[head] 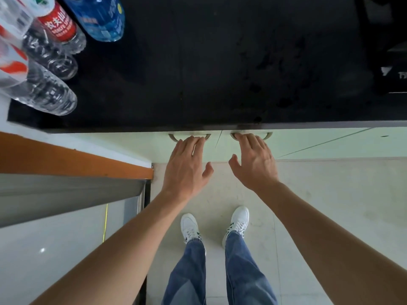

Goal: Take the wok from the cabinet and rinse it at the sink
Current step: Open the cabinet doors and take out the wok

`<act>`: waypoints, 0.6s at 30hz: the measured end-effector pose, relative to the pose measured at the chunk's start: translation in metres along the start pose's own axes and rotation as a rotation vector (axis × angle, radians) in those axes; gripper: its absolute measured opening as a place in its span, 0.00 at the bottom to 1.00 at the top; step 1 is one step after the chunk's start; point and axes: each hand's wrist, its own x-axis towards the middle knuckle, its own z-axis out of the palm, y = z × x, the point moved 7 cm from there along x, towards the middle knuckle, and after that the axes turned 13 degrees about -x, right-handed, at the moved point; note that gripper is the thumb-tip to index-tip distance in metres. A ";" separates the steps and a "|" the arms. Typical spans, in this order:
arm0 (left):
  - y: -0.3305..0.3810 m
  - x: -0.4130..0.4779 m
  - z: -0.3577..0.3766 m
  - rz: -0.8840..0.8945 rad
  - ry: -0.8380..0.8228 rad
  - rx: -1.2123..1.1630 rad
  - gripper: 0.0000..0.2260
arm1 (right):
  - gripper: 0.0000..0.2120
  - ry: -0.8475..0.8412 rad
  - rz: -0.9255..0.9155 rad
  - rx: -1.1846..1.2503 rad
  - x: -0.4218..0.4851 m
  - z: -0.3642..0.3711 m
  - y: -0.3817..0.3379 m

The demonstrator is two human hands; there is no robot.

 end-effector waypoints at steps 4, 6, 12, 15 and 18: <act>0.000 -0.011 -0.001 -0.003 -0.012 -0.015 0.26 | 0.19 0.037 0.046 0.092 -0.016 -0.004 0.000; -0.001 -0.019 0.000 -0.005 -0.022 -0.030 0.26 | 0.19 0.035 0.062 0.124 -0.025 -0.006 -0.001; -0.003 -0.049 -0.002 -0.003 -0.040 -0.085 0.22 | 0.18 -0.004 0.159 0.199 -0.052 -0.009 -0.001; -0.006 -0.065 0.000 0.010 -0.042 -0.100 0.21 | 0.17 -0.037 0.188 0.209 -0.066 -0.010 0.001; -0.010 -0.078 0.000 0.010 -0.046 -0.116 0.21 | 0.17 -0.073 0.228 0.200 -0.078 -0.012 0.002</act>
